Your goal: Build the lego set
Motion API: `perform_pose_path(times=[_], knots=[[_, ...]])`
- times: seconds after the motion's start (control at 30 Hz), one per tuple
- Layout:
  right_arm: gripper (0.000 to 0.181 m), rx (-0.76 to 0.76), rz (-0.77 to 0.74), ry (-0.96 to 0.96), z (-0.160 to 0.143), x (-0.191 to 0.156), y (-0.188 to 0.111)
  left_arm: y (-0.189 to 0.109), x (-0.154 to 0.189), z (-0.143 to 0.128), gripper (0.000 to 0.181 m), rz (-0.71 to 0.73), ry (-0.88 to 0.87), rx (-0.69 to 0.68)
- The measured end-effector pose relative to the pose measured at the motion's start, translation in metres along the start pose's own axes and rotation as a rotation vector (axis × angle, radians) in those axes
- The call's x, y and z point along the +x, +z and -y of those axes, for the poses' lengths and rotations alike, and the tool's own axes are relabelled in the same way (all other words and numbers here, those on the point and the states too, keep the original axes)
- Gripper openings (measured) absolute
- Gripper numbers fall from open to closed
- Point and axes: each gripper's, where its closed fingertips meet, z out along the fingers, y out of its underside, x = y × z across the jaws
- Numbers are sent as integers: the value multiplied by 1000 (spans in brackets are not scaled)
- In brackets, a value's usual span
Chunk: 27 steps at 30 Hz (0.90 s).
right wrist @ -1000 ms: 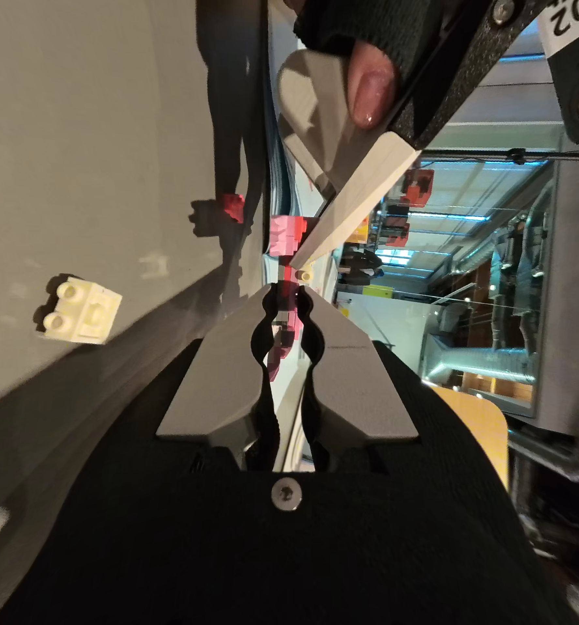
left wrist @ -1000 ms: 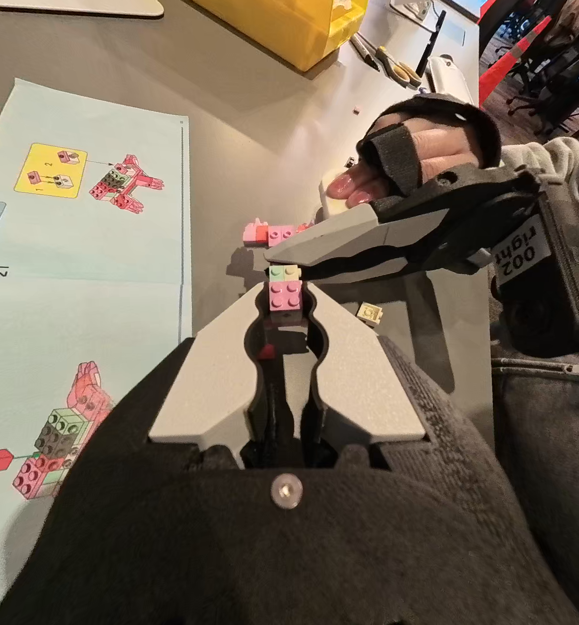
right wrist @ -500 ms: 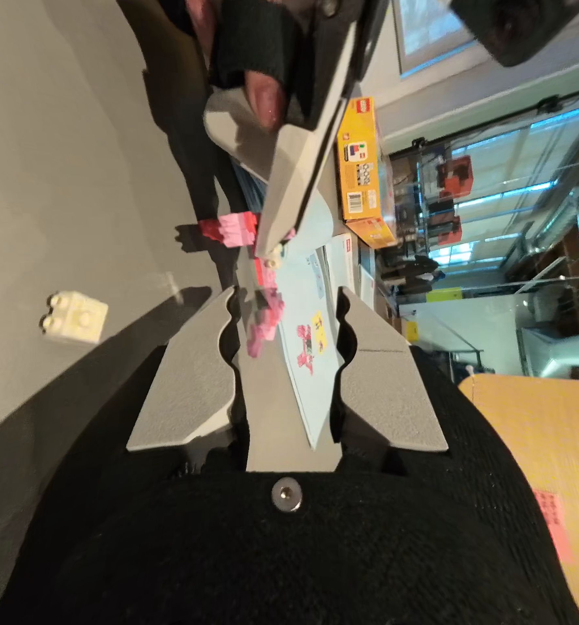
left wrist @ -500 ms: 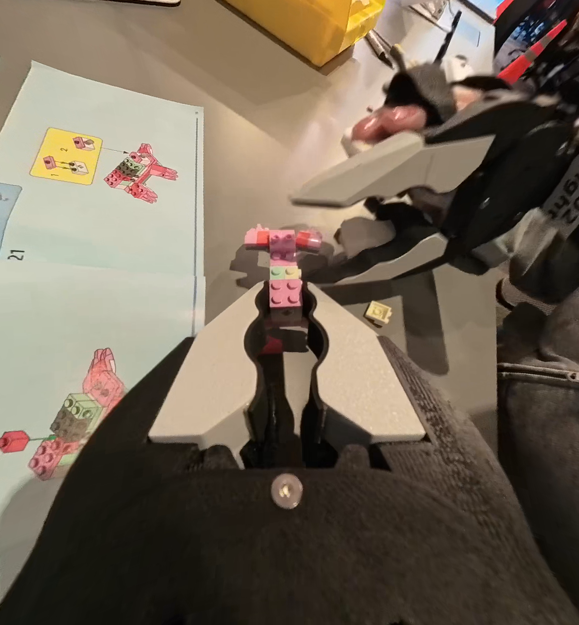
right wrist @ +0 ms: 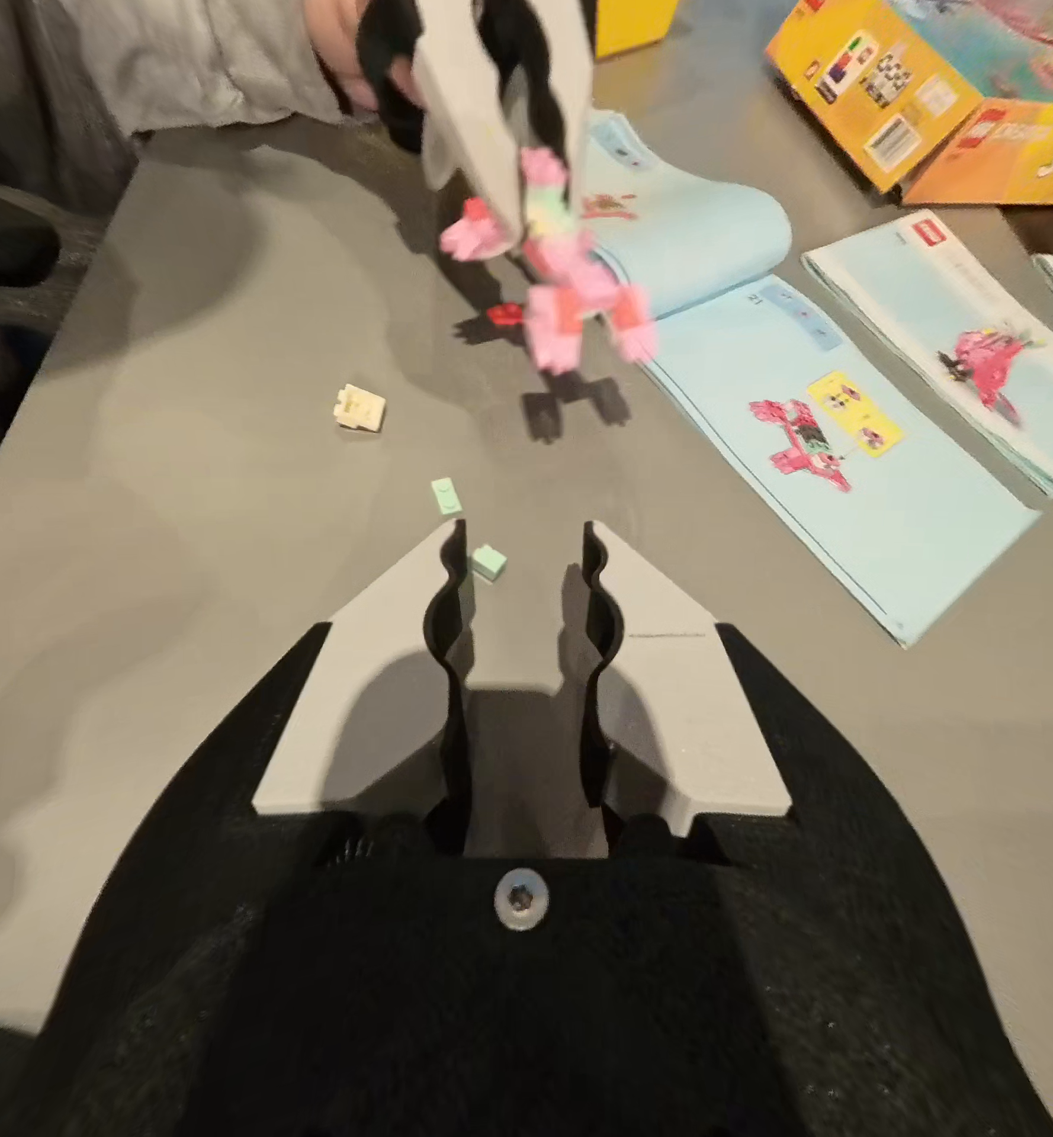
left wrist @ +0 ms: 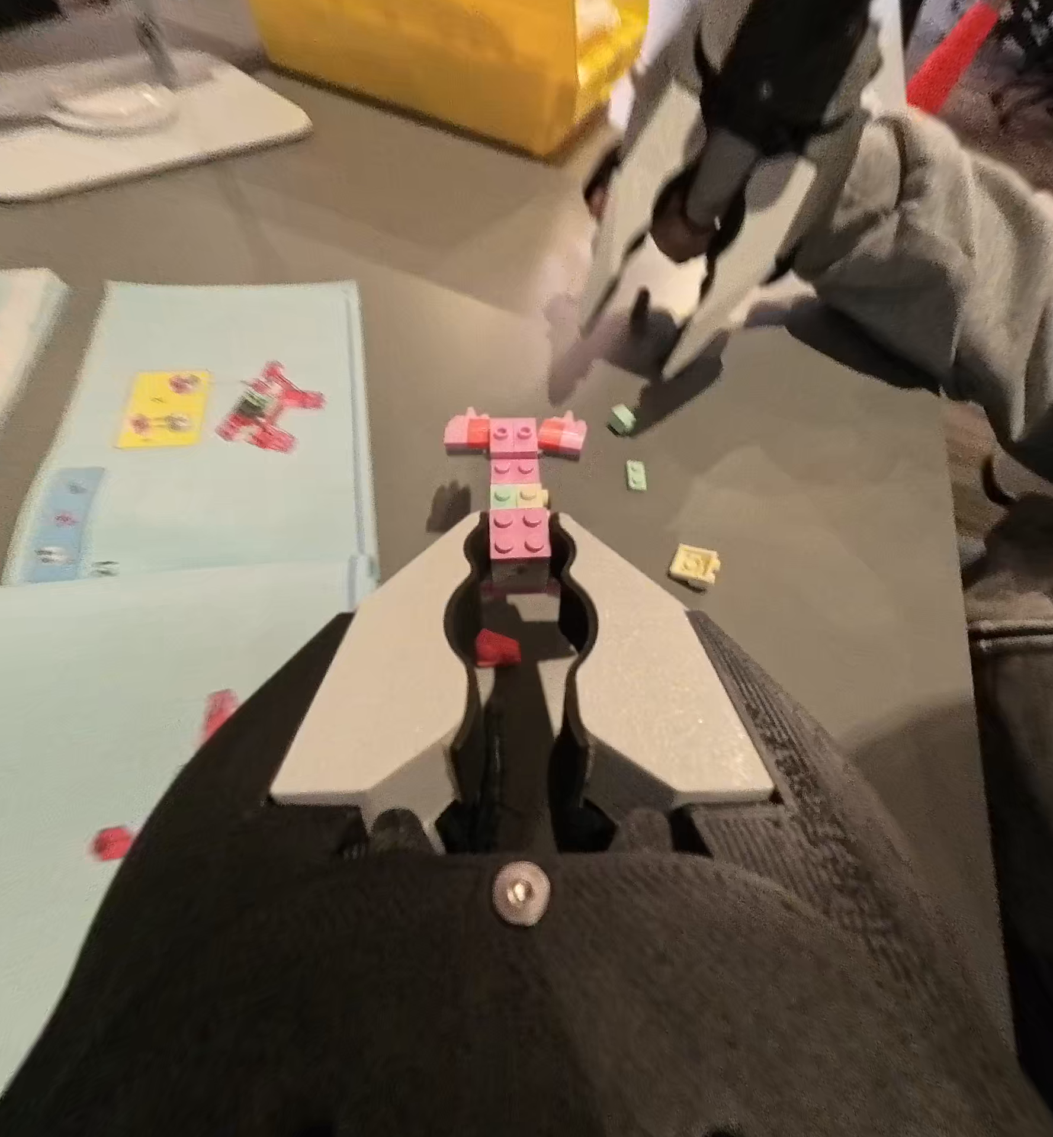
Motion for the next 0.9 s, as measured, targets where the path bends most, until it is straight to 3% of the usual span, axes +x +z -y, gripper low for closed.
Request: perform_pose_path(times=[0.1, 0.3, 0.43, 0.6, 0.9], knots=[[34, 7, 20, -37, 3, -8, 6, -13, -2, 17, 17, 29, 29, 96], [44, 95, -72, -30, 12, 7, -5, 2, 45, 21, 18, 1, 165, 151], [44, 186, -72, 52, 16, 14, -17, 7, 49, 21, 18, 134, 341, 176], [43, 226, -56, 68, 23, 12, -18, 8, 55, 22, 17, 69, 272, 208], [38, 169, -23, 14, 22, -1, -7, 15, 60, 10, 18, 54, 351, 123]])
